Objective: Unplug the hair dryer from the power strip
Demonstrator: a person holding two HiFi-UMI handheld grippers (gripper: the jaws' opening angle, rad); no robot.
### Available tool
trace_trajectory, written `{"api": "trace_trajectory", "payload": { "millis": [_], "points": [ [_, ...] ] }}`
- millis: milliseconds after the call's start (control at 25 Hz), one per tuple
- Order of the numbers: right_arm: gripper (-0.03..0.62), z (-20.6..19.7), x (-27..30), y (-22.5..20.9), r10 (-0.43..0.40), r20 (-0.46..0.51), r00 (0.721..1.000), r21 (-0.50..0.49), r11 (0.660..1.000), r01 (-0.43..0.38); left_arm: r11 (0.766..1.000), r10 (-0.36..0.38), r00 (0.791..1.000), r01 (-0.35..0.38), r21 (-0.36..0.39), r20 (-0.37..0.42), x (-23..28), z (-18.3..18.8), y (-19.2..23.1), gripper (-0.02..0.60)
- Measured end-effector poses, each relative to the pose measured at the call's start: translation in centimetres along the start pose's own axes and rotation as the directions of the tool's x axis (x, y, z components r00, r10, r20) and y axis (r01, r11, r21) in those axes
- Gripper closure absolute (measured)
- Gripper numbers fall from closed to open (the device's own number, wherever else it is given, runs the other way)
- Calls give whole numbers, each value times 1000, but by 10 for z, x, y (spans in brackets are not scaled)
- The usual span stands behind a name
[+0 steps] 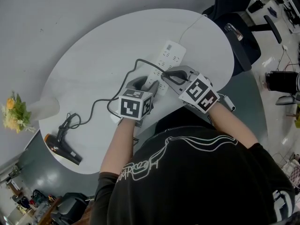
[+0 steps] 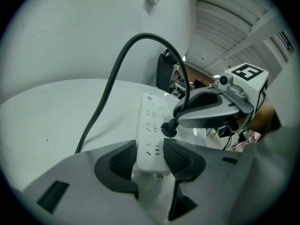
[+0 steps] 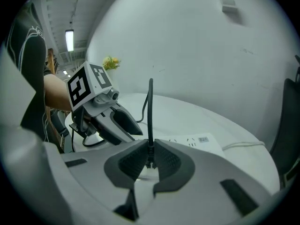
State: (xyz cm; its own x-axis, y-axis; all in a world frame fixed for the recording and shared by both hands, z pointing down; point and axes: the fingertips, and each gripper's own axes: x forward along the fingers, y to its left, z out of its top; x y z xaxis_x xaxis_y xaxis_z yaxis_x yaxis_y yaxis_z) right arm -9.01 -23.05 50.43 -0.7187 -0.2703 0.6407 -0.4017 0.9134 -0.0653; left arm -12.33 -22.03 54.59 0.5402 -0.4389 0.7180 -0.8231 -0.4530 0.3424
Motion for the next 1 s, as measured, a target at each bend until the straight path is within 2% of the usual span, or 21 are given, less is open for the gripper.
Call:
{"api": "trace_trajectory", "payload": {
  "millis": [360,640,1000],
  "points": [
    [568,-5,-7,-1,23,25,999,-1,1000,-23,1000,5,1000,-5,-10,7,0,0,1,397],
    [569,-2,0,-4,0,-10,1000,1,1000,0,1000,8,1000,-8,18,-13,2,0,-1,397],
    [569,-3,-12,-2,16,24,1000,16,1000,-16,999,4,1000,-3,36,-19,3,1,-4,397]
  ]
}}
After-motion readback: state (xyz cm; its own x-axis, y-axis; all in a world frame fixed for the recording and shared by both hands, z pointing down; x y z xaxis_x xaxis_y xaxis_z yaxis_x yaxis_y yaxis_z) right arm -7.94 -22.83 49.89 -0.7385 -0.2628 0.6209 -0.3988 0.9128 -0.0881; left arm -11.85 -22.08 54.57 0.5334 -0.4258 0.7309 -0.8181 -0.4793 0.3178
